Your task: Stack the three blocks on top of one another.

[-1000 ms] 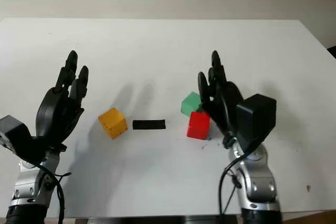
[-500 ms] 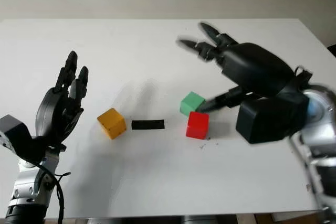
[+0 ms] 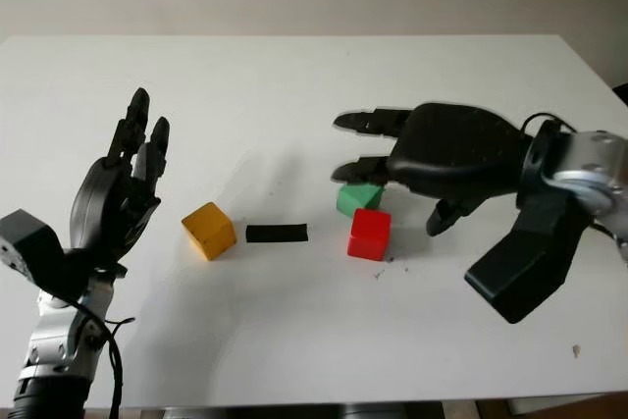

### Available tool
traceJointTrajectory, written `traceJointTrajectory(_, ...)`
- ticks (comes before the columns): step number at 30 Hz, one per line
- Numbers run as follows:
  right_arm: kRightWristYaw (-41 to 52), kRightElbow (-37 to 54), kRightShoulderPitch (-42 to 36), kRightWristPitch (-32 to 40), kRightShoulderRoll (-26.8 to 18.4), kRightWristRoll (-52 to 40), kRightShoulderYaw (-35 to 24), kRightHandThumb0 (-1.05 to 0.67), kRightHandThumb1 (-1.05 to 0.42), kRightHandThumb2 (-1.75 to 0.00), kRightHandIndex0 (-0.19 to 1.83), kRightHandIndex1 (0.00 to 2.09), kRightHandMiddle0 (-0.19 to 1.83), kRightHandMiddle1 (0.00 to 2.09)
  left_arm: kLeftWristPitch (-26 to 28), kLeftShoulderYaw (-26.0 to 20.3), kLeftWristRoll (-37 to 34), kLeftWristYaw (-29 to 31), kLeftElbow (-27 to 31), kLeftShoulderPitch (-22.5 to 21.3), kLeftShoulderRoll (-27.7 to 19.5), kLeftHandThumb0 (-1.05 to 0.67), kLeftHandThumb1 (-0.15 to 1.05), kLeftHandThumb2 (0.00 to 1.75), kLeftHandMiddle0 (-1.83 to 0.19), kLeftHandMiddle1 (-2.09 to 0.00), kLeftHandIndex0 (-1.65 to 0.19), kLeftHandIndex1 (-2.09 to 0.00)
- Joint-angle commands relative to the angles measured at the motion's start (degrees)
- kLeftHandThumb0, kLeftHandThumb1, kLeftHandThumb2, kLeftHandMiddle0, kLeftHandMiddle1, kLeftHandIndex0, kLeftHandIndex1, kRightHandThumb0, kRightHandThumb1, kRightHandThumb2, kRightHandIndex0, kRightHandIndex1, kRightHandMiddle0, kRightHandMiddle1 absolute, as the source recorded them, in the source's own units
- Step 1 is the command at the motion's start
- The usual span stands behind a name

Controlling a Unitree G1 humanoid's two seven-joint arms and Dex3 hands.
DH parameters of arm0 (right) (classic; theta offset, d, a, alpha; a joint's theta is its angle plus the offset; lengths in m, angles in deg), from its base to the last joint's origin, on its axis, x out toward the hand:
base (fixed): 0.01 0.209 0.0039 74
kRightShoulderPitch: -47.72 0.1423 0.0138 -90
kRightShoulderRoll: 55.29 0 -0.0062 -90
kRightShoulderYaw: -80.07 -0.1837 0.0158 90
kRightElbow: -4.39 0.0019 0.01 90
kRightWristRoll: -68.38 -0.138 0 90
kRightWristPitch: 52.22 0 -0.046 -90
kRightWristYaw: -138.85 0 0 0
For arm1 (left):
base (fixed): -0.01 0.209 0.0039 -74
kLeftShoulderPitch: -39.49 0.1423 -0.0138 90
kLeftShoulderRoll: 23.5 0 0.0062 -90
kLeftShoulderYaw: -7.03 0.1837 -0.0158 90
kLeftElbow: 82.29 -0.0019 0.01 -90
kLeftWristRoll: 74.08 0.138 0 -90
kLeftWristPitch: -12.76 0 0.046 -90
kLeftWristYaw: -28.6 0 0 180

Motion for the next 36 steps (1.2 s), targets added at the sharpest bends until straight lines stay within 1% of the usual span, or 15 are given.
traceJointTrajectory(1,-2.7,-2.1,1.9,-1.5,0.4,1.9,0.9,-0.34,-0.82,-0.07,0.09,0.06,0.41,0.13,-0.6,0.0,0.2,0.1,0.0,-0.8,-0.4,-0.78,1.05,0.54,0.13,-0.05,0.16,-0.05)
traceJointTrajectory(7,-8.6,-5.7,2.9,-2.7,2.2,5.2,3.3,-0.36,-0.88,-0.07,0.04,0.04,0.39,0.12,0.3,0.1,0.2,0.2,0.7,-0.7,-0.9,-0.79,1.05,0.55,0.14,-0.05,0.16,-0.05)
traceJointTrajectory(9,-11.1,-6.5,2.9,-3.1,2.7,6.7,4.0,-0.48,-0.9,-0.08,0.04,0.04,0.39,0.11,0.7,0.0,0.0,0.3,0.7,-0.6,-1.1,-0.78,1.05,0.55,0.14,-0.05,0.16,-0.05)
traceJointTrajectory(11,-14.2,-7.2,3.0,-3.6,3.3,8.4,4.6,-0.55,-0.91,-0.07,0.05,0.05,0.4,0.12,0.8,-0.1,-0.2,0.4,0.7,-0.5,-1.2,-0.78,1.05,0.54,0.14,-0.05,0.17,-0.05)
traceJointTrajectory(16,-18.9,-8.8,3.5,-4.0,3.6,11.2,6.2,-0.47,-0.9,-0.06,0.05,0.05,0.41,0.13,0.7,-0.3,-0.4,0.6,0.4,-0.4,-1.5,-0.77,1.05,0.54,0.14,-0.05,0.17,-0.05)
traceJointTrajectory(18,-19.5,-9.2,3.6,-3.9,3.6,11.4,6.7,-0.47,-0.9,-0.06,0.04,0.05,0.41,0.13,0.3,-0.4,-0.3,0.7,0.1,-0.4,-1.6,-0.77,1.05,0.54,0.14,-0.05,0.17,-0.05)
traceJointTrajectory(27,-18.8,-8.5,3.2,-3.8,2.7,10.8,7.7,-0.46,-0.88,-0.05,0.04,0.05,0.44,0.15,0.3,-0.2,0.2,-0.1,0.6,-0.1,-1.4,-0.77,1.05,0.56,0.13,-0.06,0.16,-0.06)
traceJointTrajectory(31,-20.2,-8.3,2.8,-3.8,2.6,11.7,7.8,-0.44,-0.87,-0.05,0.06,0.06,0.51,0.18,0.5,-0.2,0.0,0.1,0.8,0.2,-1.5,-0.77,1.05,0.56,0.13,-0.06,0.15,-0.06)
traceJointTrajectory(36,-18.5,-8.4,2.5,-3.3,2.5,10.3,7.8,-0.41,-0.88,-0.06,0.05,0.05,0.56,0.21,0.3,-0.3,-0.2,0.1,1.2,0.4,-1.4,-0.77,1.05,0.55,0.13,-0.06,0.15,-0.06)
